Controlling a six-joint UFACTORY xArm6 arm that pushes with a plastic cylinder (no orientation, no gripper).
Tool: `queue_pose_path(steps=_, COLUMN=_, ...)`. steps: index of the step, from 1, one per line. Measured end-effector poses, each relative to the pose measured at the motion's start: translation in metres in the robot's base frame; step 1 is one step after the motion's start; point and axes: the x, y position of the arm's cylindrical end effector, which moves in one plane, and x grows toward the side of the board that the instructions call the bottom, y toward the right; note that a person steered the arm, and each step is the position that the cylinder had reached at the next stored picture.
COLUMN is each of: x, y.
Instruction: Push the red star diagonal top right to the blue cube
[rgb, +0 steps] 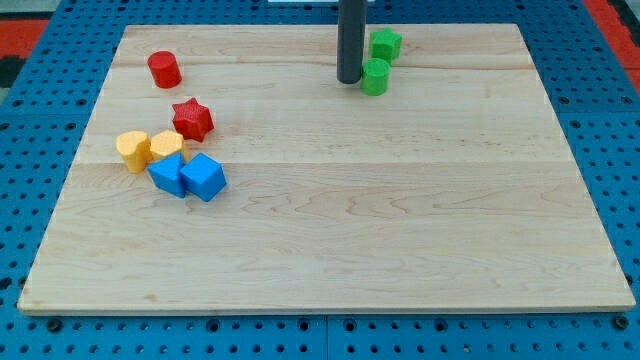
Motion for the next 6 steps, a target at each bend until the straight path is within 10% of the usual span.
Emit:
queue_pose_path(steps=4, x=0.072, y=-0.301)
queue_pose_path(steps=6, x=0.073, y=-0.245)
